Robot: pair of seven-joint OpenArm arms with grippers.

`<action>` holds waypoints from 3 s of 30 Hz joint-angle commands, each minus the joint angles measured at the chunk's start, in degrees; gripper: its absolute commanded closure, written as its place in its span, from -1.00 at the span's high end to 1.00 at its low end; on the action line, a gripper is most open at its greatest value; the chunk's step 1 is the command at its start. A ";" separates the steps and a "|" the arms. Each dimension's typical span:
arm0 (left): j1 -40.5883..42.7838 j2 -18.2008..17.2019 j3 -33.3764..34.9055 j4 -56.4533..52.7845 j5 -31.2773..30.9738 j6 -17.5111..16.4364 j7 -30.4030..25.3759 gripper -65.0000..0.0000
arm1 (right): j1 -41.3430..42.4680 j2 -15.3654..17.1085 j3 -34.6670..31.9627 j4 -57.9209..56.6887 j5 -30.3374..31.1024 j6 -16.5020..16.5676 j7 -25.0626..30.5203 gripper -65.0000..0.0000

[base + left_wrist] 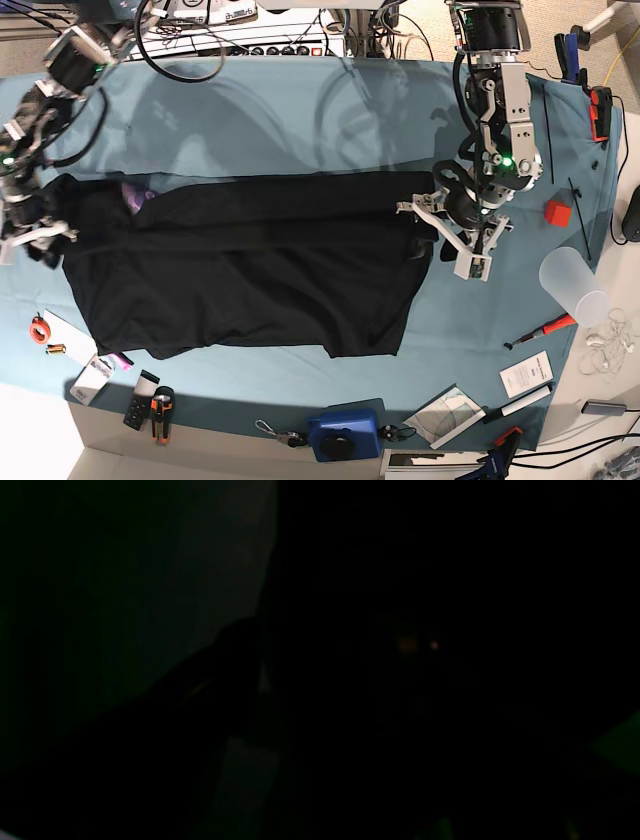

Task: Layout the t-shirt on the table in an organized manner, then fold the t-shirt properly
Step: 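Fold the lifted edge with both grippers over onto the shirt body, then release the folded edge and raise both grippers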

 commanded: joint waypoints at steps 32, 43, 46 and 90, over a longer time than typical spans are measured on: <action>14.78 -0.11 -0.52 13.51 -8.26 2.60 10.08 0.05 | -19.47 1.70 29.16 5.16 33.55 9.35 -21.53 -0.28; 14.82 -0.15 -0.48 13.31 -9.70 1.51 10.88 0.05 | -19.96 -1.57 13.40 5.14 30.69 9.35 -13.05 -0.28; 14.82 -0.15 -0.48 13.31 -9.70 1.53 10.88 0.05 | -18.49 -1.60 8.79 5.11 23.54 9.35 -9.75 -0.28; 14.69 -0.11 -0.37 13.31 -9.73 -0.87 10.43 0.05 | -12.79 4.15 2.93 0.24 12.92 4.50 -11.69 0.08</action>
